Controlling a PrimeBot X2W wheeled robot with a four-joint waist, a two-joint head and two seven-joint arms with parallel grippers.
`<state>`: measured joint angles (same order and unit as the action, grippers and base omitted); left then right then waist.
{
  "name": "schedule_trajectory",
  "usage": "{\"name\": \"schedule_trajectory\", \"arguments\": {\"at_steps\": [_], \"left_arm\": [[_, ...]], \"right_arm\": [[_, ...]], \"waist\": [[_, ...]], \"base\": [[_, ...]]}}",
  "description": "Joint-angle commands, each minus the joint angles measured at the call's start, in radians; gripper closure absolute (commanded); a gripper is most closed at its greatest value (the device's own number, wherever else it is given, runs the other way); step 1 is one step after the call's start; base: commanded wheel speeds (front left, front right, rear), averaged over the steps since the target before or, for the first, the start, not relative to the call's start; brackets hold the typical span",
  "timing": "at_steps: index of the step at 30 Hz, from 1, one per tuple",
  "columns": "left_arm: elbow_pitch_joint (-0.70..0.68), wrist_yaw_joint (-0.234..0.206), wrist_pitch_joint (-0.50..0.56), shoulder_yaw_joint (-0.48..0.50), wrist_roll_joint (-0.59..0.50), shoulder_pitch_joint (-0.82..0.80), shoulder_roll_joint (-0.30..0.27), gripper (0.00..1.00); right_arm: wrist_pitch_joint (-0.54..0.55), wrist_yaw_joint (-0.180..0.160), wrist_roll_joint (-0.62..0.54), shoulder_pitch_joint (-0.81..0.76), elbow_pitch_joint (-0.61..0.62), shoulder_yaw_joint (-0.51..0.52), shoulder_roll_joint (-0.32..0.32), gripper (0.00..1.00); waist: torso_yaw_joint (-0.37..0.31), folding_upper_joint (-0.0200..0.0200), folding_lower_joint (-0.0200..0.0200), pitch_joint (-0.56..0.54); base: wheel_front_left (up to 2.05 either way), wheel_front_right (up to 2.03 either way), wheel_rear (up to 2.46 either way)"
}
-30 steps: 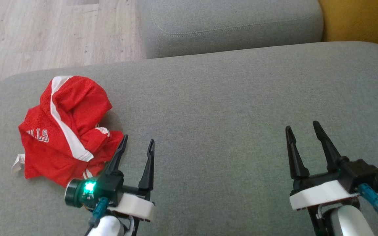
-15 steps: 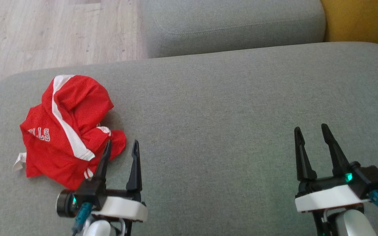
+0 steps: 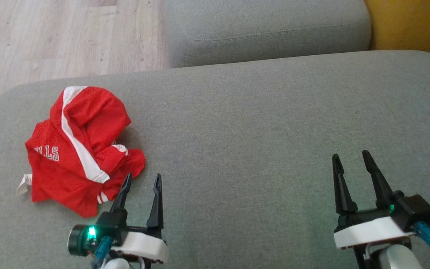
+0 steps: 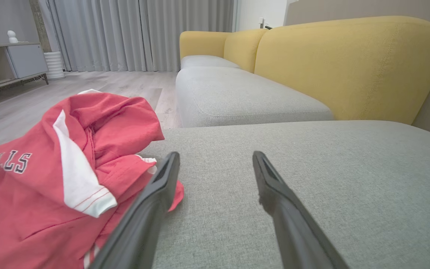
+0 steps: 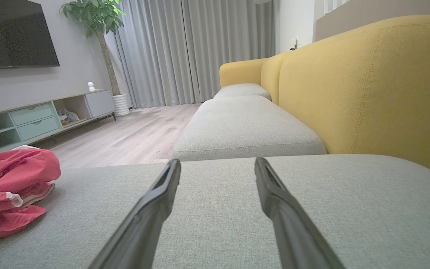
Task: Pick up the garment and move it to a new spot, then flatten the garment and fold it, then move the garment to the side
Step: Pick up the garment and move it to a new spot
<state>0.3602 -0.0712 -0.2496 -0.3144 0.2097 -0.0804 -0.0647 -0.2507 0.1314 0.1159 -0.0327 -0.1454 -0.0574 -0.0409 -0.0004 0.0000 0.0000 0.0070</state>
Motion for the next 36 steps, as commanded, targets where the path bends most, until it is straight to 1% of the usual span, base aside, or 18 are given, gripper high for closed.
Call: {"name": "schedule_trajectory", "arguments": {"at_steps": [1,8,13,15,21,32,36], "left_arm": [[-0.024,0.002,-0.012,0.043,-0.013,-0.051,0.003,0.0],[-0.024,0.012,-0.012,0.059,-0.016,-0.047,0.01,0.0],[-0.025,0.011,-0.012,0.077,-0.016,-0.038,0.012,0.0],[-0.022,0.01,-0.012,0.084,-0.021,-0.034,0.013,0.0],[-0.015,0.007,-0.012,0.108,-0.029,-0.021,0.013,0.0],[-0.019,0.016,-0.012,0.149,-0.05,0.009,0.014,0.0],[-0.023,0.019,-0.012,0.155,-0.053,0.014,0.014,0.0]], "right_arm": [[-0.011,-0.001,0.007,0.034,0.025,-0.024,-0.009,0.0],[-0.011,-0.001,0.014,0.032,0.013,-0.026,-0.009,0.0],[-0.011,-0.001,0.018,0.022,0.009,-0.041,-0.009,0.0],[-0.011,-0.001,0.006,0.018,0.01,-0.055,-0.009,0.0],[-0.011,-0.001,0.024,0.007,0.012,-0.085,-0.009,0.0],[-0.011,-0.001,0.043,-0.01,0.02,-0.152,-0.009,0.0],[-0.011,-0.001,0.044,-0.014,0.018,-0.161,-0.009,0.0]], "waist": [[0.001,0.0,0.0,-0.001],[0.012,0.0,0.0,-0.006],[0.043,0.0,0.0,-0.014],[0.073,0.0,0.0,-0.017],[0.142,0.0,0.0,-0.028],[0.284,0.0,0.0,-0.055],[0.316,0.0,0.0,-0.057]], "base": [[0.0,0.0,0.0],[0.0,0.0,0.0],[0.0,0.0,0.0],[0.0,0.0,0.0],[0.0,0.0,0.0],[0.0,0.0,0.0],[0.0,0.0,0.0]]}}
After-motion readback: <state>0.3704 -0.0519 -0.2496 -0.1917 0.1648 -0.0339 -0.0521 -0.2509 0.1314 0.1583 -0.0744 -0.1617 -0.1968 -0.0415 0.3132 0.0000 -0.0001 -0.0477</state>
